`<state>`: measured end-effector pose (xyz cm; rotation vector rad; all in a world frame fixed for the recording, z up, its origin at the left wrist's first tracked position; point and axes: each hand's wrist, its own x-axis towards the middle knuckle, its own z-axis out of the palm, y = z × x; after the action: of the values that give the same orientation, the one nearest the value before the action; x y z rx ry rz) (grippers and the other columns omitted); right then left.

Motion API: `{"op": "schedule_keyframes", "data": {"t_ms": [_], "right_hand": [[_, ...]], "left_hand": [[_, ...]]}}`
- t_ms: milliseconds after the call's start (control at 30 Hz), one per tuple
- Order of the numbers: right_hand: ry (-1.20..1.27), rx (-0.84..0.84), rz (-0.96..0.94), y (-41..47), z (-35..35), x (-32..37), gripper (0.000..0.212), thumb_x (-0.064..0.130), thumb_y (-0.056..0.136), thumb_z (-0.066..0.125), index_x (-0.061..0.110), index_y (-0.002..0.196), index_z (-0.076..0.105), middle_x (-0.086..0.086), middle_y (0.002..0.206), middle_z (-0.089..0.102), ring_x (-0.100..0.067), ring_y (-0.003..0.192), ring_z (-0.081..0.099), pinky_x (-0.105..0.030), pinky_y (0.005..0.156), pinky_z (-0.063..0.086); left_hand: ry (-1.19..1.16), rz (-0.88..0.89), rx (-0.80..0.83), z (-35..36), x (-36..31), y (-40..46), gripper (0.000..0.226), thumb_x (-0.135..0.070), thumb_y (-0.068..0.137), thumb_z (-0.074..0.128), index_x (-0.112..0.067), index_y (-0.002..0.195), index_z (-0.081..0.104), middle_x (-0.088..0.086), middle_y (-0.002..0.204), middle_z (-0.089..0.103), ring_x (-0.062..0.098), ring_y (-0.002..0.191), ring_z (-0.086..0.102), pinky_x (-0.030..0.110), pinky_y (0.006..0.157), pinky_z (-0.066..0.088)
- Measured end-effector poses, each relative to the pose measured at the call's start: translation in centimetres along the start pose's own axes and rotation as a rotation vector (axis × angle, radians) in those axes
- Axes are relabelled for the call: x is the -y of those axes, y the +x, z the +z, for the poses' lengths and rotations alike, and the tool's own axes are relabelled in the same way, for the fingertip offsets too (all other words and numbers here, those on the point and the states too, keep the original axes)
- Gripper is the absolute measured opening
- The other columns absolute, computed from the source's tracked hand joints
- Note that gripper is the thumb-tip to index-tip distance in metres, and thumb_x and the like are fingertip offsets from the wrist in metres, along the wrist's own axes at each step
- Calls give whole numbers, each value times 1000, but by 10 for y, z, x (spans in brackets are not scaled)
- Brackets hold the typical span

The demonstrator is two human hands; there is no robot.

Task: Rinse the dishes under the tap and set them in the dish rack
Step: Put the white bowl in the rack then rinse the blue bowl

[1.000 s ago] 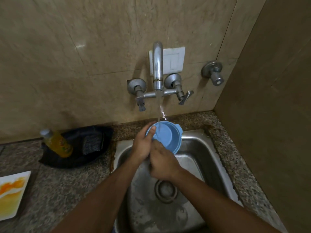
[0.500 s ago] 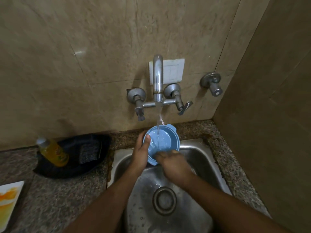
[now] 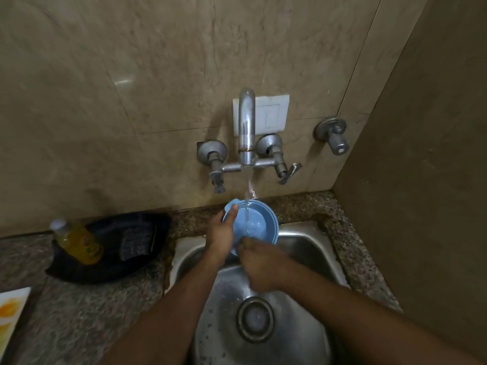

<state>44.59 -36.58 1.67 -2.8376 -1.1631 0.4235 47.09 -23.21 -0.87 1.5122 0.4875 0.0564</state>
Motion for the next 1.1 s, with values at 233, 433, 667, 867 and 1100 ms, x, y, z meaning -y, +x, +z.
{"op": "schedule_keyframes", "data": {"t_ms": [233, 433, 667, 867, 1100], "right_hand": [[31, -261, -83, -14, 31, 4, 74, 20, 65, 72, 12, 135, 51, -7, 134, 57, -24, 97, 66, -34, 87, 53], [-116, -226, 135, -16, 17, 15, 38, 13, 68, 58, 13, 105, 68, -10, 101, 69, -26, 86, 66, -36, 82, 53], [-138, -286, 63, -6, 24, -5, 27, 20, 77, 47, 24, 96, 66, -1, 82, 65, -25, 70, 66, -35, 63, 52], [-391, -269, -279, -8, 13, -46, 10, 20, 74, 64, 22, 84, 65, 2, 77, 62, -22, 67, 60, -34, 68, 49], [-482, -294, -284, -2, -8, -48, 11, 19, 74, 59, 18, 80, 68, -2, 75, 63, -23, 67, 61, -34, 68, 50]], "left_hand": [[-38, 86, 23, -10, 9, -5, 16, -27, 95, 60, -19, 100, 73, 3, 89, 76, 22, 87, 71, 33, 80, 55], [-120, 98, -43, 2, 7, -10, 15, -27, 96, 59, -19, 104, 69, 1, 93, 72, 15, 86, 67, 27, 76, 54], [-228, 77, 59, -3, 14, -24, 16, -19, 98, 53, -21, 114, 55, -1, 102, 68, 21, 96, 67, 25, 75, 55], [-225, -85, 225, -35, -15, -8, 11, -21, 96, 55, -15, 104, 59, 11, 98, 65, 16, 77, 66, 27, 63, 56], [153, 12, 240, -17, -30, 7, 21, -32, 94, 61, -16, 103, 71, 5, 96, 75, 20, 90, 69, 32, 85, 53]]}}
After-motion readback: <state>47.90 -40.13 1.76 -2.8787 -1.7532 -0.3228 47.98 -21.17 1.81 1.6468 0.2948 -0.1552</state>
